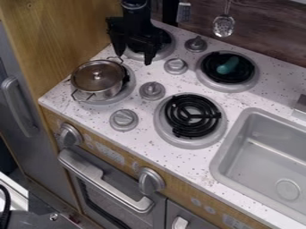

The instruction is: Take the green object and put in the middle of the stove

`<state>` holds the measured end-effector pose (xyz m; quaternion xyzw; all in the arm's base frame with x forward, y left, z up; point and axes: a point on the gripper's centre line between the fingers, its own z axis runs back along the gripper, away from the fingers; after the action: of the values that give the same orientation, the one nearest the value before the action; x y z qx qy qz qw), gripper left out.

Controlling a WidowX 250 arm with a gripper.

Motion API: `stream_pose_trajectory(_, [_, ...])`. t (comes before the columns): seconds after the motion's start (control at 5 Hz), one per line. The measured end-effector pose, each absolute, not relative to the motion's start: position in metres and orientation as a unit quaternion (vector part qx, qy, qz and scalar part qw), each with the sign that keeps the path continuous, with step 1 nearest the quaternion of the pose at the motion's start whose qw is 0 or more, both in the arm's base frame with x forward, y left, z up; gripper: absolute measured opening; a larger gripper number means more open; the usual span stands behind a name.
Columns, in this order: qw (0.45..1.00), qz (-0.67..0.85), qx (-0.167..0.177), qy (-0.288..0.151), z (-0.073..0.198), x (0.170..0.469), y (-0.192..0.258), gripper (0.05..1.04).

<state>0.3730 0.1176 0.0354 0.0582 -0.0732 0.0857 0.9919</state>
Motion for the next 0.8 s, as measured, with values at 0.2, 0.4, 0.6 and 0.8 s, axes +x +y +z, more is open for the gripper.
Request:
stream_pose_trajectory(0.2, [0.994,0.085,0.053,-0.05,0.019,0.368,0.116,1.0])
stream_pose_trajectory(0.4, [0.996,0.067,0.045,-0.04,0.007,0.377,0.106,1.0])
stream_pose_trajectory(0.6, [0.997,0.017,0.032,-0.064,0.001,0.4,0.083,1.0])
stream_pose_trajectory(0.8, [0.993,-0.024,0.013,-0.113,-0.011,0.429,0.057,1.0])
